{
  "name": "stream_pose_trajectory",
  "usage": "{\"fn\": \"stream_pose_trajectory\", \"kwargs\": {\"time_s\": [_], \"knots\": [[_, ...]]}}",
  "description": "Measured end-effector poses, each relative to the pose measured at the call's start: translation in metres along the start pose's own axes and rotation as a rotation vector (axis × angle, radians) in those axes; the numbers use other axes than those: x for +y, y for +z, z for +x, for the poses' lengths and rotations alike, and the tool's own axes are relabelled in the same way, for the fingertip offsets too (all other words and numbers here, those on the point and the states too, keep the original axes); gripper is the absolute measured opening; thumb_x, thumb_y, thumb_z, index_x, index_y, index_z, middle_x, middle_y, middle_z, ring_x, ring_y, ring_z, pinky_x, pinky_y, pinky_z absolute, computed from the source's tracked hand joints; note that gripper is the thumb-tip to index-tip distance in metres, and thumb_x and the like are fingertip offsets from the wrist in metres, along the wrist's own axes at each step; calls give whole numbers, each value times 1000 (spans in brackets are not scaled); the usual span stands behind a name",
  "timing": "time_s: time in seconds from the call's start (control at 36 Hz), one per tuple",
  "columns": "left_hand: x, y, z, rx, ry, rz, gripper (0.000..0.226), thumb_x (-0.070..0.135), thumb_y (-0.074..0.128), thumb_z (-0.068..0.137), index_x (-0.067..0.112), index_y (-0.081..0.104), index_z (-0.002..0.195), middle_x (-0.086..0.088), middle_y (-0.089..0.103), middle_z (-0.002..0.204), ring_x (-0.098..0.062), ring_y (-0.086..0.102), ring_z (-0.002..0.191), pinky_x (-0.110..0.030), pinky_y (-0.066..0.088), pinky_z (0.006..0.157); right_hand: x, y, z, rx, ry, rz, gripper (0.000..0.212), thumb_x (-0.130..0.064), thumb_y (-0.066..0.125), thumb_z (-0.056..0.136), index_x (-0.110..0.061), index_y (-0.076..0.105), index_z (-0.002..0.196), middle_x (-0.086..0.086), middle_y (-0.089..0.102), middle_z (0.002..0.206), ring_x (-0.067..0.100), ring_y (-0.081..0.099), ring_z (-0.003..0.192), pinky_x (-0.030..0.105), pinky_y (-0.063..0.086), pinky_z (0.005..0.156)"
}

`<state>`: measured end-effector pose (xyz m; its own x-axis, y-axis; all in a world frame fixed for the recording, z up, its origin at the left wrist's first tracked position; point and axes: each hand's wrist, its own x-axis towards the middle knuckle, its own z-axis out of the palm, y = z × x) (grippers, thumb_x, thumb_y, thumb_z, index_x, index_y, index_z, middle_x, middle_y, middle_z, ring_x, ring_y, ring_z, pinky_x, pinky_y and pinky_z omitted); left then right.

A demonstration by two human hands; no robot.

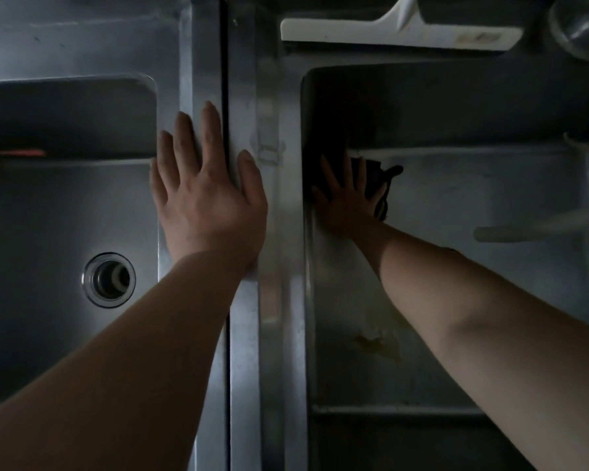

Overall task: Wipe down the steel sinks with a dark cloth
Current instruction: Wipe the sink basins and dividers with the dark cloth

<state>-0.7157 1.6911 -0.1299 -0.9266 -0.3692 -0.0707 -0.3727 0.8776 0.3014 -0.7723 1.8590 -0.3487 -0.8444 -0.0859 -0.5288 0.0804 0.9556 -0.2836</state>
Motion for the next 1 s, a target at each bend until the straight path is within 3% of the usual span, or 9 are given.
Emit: {"fn": "stream_pose_trajectory", "kwargs": {"time_s": [0.17, 0.33, 0.5, 0.64, 0.72, 0.83, 1.0], "knots": [[0, -2, 0, -11, 10, 8, 61, 49, 27, 101, 32, 9, 157, -5, 12, 165, -28, 7, 151, -48, 9, 122, 10, 36, -39, -4, -7, 16, 61, -67, 15, 97, -55, -16, 148, -8, -24, 163, 22, -28, 148, 72, -15, 108], [-1, -1, 0, -9, 26, 19, 61, 49, 26, 102, 31, 9, 157, -5, 11, 165, -28, 7, 152, -48, 9, 123, 41, 92, -133, 6, -86, -29, 63, -69, 11, 96, -53, -19, 149, -5, -26, 163, 20, -33, 146, 69, -19, 107], [-1, 2, 1, 0, 36, 36, 61, 49, 24, 101, 30, 10, 157, -6, 13, 165, -30, 9, 151, -49, 10, 122, 60, 131, -218, 40, -158, -123, 63, -63, 21, 99, -42, 6, 157, 6, 0, 167, 28, -8, 153, 76, 5, 110], [-6, 5, 3, 36, 60, 41, 62, 49, 23, 98, 27, 16, 156, -8, 21, 161, -32, 17, 149, -51, 15, 120, 58, 132, -217, 5, -145, -128, 64, -68, 11, 97, -48, -17, 150, 1, -25, 163, 26, -31, 147, 72, -12, 110], [-7, 3, 6, 46, 73, 21, 63, 48, 24, 97, 23, 21, 154, -10, 22, 161, -34, 18, 147, -52, 15, 120, 55, 127, -212, -44, -123, -134, 64, -69, 13, 97, -52, -29, 143, -3, -34, 159, 23, -42, 140, 72, -15, 110], [-13, -6, -20, 82, 172, 11, 57, 46, 27, 99, 24, 32, 151, -11, 13, 164, -33, 10, 151, -46, 9, 122, 47, 122, -235, -177, -58, -69, 68, -66, 19, 99, -48, -26, 146, -6, -34, 158, 25, -34, 145, 74, -13, 107], [-24, 1, -155, -50, 192, -3, 70, 51, 32, 99, 27, 3, 158, -4, -7, 166, -26, -8, 152, -44, -5, 121, 55, 116, -273, -493, -97, -185, 68, -63, 22, 100, -50, -26, 147, -2, -37, 158, 29, -36, 144, 78, -8, 107]]}}
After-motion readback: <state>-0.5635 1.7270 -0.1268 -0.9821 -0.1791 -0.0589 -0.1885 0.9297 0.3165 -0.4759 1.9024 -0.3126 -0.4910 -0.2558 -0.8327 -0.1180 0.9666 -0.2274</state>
